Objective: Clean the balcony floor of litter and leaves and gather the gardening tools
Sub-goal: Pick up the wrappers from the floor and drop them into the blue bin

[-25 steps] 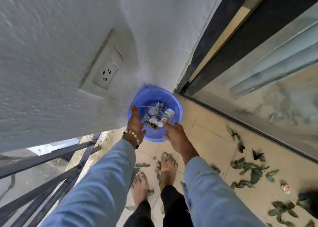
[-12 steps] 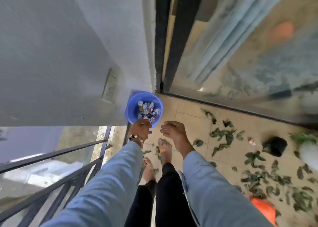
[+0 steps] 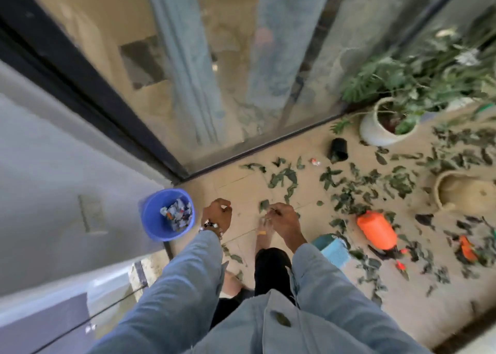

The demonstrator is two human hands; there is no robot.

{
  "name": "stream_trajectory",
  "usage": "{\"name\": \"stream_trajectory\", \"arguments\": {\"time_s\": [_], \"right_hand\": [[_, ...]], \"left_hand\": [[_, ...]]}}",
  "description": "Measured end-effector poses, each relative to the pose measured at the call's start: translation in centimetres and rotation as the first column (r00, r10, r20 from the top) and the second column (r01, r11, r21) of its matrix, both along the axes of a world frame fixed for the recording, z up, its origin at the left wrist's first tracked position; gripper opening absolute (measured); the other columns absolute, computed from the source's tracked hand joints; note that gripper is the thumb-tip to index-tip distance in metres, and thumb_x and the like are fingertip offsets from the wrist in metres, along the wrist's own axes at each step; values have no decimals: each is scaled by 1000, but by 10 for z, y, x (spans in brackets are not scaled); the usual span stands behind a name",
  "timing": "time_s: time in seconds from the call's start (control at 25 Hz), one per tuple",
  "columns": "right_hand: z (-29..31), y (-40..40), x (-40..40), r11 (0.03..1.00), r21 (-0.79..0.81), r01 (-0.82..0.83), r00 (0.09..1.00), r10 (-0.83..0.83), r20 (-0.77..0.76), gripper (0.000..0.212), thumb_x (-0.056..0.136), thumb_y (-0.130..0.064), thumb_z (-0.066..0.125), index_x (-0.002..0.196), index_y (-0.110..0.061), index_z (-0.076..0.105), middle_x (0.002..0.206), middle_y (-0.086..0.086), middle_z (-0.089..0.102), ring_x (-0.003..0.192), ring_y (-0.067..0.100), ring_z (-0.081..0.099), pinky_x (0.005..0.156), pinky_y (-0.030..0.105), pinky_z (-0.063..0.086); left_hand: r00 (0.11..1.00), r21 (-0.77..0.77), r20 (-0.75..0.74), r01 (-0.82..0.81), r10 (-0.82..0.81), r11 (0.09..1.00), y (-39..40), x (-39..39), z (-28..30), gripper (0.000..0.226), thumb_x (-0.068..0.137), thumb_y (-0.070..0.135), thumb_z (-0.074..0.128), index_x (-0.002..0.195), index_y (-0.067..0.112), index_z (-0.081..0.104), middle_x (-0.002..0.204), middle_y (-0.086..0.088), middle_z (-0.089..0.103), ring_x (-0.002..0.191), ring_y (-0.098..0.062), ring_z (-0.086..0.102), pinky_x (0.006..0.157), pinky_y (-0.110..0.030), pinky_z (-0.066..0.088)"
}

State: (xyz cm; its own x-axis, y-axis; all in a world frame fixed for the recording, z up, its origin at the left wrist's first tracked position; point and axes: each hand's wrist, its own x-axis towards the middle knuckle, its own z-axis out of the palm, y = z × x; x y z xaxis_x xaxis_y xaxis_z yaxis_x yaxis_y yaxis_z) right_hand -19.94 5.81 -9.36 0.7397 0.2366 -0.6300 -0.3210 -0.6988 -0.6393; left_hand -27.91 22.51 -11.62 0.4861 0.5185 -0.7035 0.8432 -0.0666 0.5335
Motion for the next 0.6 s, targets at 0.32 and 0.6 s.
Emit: {"name": "stream_trajectory", "arguments": {"time_s": [0.32, 0.6], "right_hand": [[-8, -95, 95, 968, -99, 230, 973, -227, 35, 21, 89, -7, 52, 99, -6, 70, 98, 11, 72, 96, 28, 64, 79, 26, 42], [-49, -161, 211, 968, -159, 196, 980, -190, 53, 19, 88, -4, 52, 93, -8, 70, 99, 9, 72, 95, 29, 65, 73, 21, 38]], "left_hand": [[935, 1, -21, 355, -355, 935, -86, 149, 16, 21, 91, 12, 53, 106, 17, 67, 94, -16, 72, 93, -32, 66, 85, -33, 52], [830, 59, -91, 557, -551, 829, -135, 287, -19, 24, 93, 17, 54, 114, 17, 66, 109, -14, 69, 107, -34, 59, 90, -33, 48]]}}
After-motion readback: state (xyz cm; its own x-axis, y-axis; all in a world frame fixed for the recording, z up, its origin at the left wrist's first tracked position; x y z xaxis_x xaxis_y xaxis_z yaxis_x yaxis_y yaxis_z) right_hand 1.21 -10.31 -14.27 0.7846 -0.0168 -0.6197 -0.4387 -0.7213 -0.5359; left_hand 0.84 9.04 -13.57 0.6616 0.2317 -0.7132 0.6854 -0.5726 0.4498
